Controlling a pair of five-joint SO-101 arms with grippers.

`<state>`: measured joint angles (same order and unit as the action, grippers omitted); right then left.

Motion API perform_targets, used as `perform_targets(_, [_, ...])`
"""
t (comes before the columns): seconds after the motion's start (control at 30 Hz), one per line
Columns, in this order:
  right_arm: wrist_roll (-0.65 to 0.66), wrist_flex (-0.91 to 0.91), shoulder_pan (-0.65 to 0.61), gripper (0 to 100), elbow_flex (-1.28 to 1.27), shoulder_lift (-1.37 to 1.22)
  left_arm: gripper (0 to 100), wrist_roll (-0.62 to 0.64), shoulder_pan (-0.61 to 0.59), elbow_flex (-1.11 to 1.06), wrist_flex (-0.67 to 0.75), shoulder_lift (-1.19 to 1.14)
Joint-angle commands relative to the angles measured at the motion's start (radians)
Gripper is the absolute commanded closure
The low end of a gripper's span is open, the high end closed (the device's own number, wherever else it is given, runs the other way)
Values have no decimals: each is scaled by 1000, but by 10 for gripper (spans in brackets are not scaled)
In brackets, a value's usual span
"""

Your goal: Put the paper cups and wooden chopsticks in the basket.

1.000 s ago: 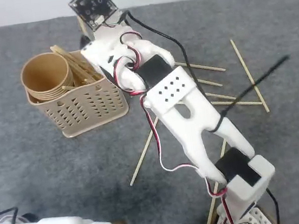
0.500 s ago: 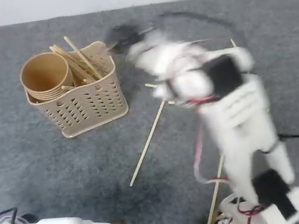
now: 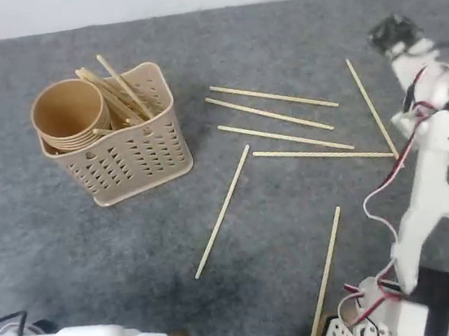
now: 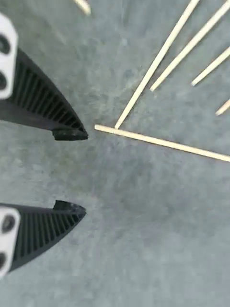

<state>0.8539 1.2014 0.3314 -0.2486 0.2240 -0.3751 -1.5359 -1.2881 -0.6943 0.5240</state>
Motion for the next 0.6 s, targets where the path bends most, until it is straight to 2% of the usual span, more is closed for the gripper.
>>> perform_targets(0.0, [11,-262,16,790,-158,-71,655,-2,15,-2,11,23])
perform_targets(0.3, [11,-410,-27,790,-124,-338,655,-2,15,-2,11,23])
perform_targets(0.57, [11,-417,-44,790,-25,-489,655,-2,15,-2,11,23])
